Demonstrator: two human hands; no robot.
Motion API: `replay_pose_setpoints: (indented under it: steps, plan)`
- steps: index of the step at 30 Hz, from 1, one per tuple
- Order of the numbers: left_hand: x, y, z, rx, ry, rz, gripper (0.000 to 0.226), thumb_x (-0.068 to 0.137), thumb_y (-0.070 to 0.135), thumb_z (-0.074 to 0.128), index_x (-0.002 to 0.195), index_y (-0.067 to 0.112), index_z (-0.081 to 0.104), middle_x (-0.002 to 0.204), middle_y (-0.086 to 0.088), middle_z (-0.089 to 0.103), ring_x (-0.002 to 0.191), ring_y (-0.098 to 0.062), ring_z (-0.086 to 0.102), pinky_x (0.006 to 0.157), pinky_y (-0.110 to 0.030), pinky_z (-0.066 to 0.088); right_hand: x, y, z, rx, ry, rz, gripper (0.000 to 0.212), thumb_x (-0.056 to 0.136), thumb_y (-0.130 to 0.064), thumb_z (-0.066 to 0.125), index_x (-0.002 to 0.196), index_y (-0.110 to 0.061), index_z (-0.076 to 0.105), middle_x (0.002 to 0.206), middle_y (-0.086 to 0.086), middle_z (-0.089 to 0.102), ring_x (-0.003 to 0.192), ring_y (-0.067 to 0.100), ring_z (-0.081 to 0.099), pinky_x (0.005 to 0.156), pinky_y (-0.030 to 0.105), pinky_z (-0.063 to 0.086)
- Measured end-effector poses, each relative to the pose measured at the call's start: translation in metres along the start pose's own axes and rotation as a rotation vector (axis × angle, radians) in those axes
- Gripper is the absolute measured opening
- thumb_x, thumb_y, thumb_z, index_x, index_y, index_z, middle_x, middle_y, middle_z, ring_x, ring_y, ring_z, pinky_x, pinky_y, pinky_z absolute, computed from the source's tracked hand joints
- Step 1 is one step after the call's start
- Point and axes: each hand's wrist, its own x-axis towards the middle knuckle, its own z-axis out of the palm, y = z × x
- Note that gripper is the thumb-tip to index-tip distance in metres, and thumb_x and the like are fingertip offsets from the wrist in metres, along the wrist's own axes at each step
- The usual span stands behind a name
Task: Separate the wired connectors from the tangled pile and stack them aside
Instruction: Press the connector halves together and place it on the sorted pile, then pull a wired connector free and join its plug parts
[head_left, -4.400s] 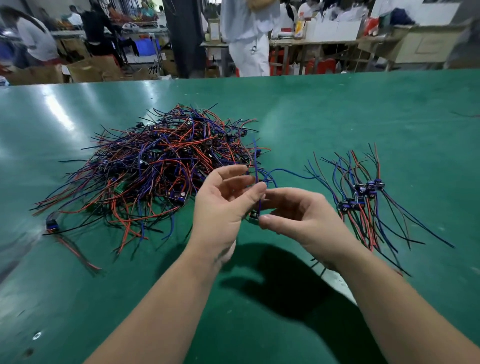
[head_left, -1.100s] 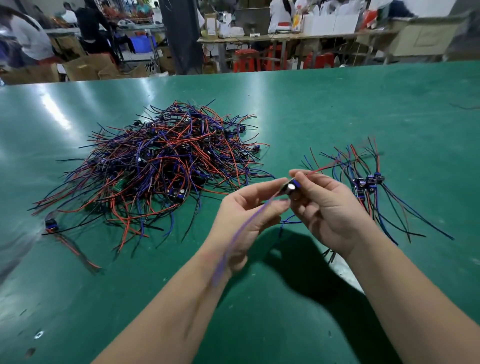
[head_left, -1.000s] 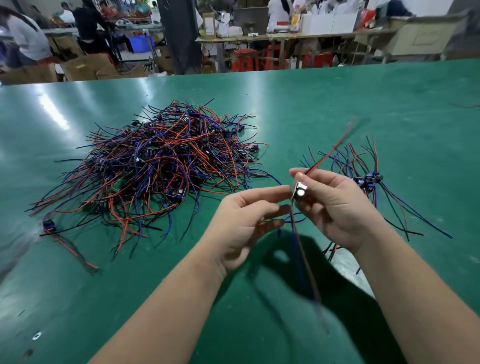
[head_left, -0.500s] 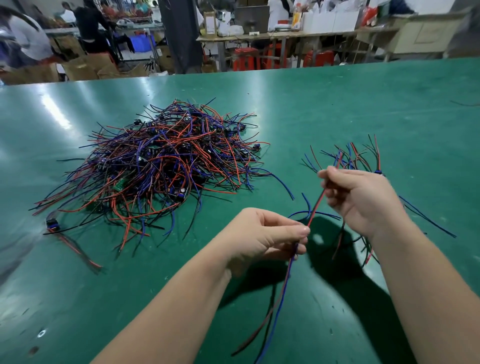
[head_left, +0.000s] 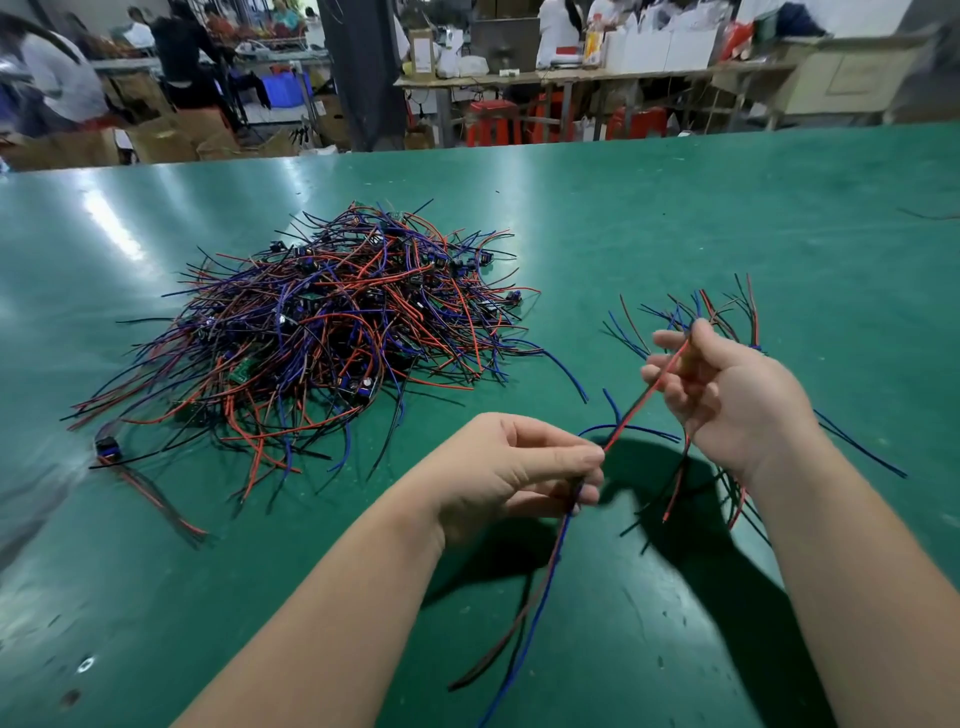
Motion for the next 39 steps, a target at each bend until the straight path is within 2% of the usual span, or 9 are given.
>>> replay_pose_setpoints:
  steps: [4,6,9,13,19,21,24,34,39]
  plan:
    - [0.010,0.004,-0.002,-0.377,0.204,0.078,0.015,0.059,0.018,0.074,0.070,0.008,0.073,0.068,-0.006,0.070,0.056,-0.012,0.068,0.050,-0.018,0.055,-0.007,0.010,0.009,-0.492,0.047,-0.293,0.019,0.097,-0.035,0.048,0.090,-0.020,0.056,0.082,0.007,0.061,0.056,0.013,0.064,0.055,0.030,0.050]
    - [0.014,0.003,-0.006,-0.463,0.338,0.137,0.023,0.058,0.018,0.073,0.077,0.007,0.067,0.064,-0.005,0.068,0.054,-0.011,0.067,0.051,-0.018,0.056,-0.018,0.020,0.016,-0.715,-0.158,-0.482,0.015,0.086,-0.038,0.064,0.093,-0.028,0.055,0.082,0.001,0.061,0.059,0.015,0.064,0.061,0.036,0.051]
    - [0.017,-0.001,-0.008,-0.441,0.372,0.170,0.027,0.062,0.023,0.070,0.083,0.007,0.066,0.061,-0.004,0.067,0.051,-0.009,0.064,0.049,-0.017,0.053,-0.031,0.040,0.026,-0.970,-0.442,-0.615,0.035,0.070,-0.037,0.079,0.097,-0.033,0.056,0.089,-0.007,0.059,0.066,0.008,0.060,0.062,0.020,0.048]
    - [0.022,-0.007,-0.004,-0.352,0.313,0.154,0.029,0.071,0.036,0.065,0.079,0.009,0.068,0.071,-0.005,0.069,0.061,-0.011,0.065,0.062,-0.022,0.057,-0.031,0.051,0.031,-0.960,-0.316,-0.765,0.027,0.073,-0.018,0.080,0.087,-0.019,0.057,0.078,-0.006,0.063,0.065,0.010,0.058,0.062,0.019,0.048]
    - [0.023,-0.017,0.001,0.485,0.446,0.361,0.017,0.092,0.022,0.061,0.101,0.013,0.073,0.092,0.001,0.071,0.080,-0.004,0.059,0.084,-0.028,0.049,-0.013,0.033,0.013,-1.017,0.012,-0.695,0.014,0.072,-0.014,0.070,0.081,-0.023,0.064,0.070,-0.013,0.066,0.062,0.004,0.062,0.065,0.019,0.048]
    - [0.021,-0.024,-0.001,0.995,0.364,0.588,0.023,0.090,0.025,0.062,0.112,0.023,0.071,0.114,0.005,0.066,0.104,-0.005,0.055,0.097,-0.027,0.040,-0.006,0.027,0.003,-1.175,0.104,-0.634,0.013,0.073,-0.016,0.068,0.084,-0.024,0.064,0.076,-0.010,0.068,0.072,0.012,0.063,0.071,0.026,0.049]
    - [0.019,-0.032,0.001,1.355,0.194,0.535,0.033,0.093,0.043,0.053,0.125,0.039,0.059,0.143,0.017,0.044,0.134,-0.010,0.029,0.107,-0.030,0.016,0.004,0.023,-0.009,-1.427,0.147,-0.501,0.015,0.080,-0.011,0.062,0.092,-0.020,0.065,0.097,0.003,0.067,0.091,0.025,0.060,0.075,0.032,0.046]
    - [0.026,-0.026,-0.034,1.535,0.511,0.195,0.055,0.095,0.058,0.032,0.142,0.031,0.039,0.154,0.015,0.027,0.141,-0.008,0.020,0.112,-0.040,0.010,0.008,0.015,-0.017,-1.567,0.052,-0.394,0.043,0.087,0.006,0.052,0.111,-0.026,0.065,0.107,0.006,0.040,0.085,0.028,0.050,0.073,0.035,0.044]
    - [0.020,-0.011,-0.049,1.379,0.859,0.317,0.033,0.092,0.045,0.050,0.120,0.031,0.061,0.133,0.006,0.048,0.121,-0.017,0.042,0.098,-0.035,0.022,0.010,0.015,-0.016,-1.705,-0.012,-0.379,0.043,0.088,0.006,0.049,0.119,-0.018,0.067,0.118,0.014,0.050,0.102,0.036,0.056,0.085,0.034,0.044]
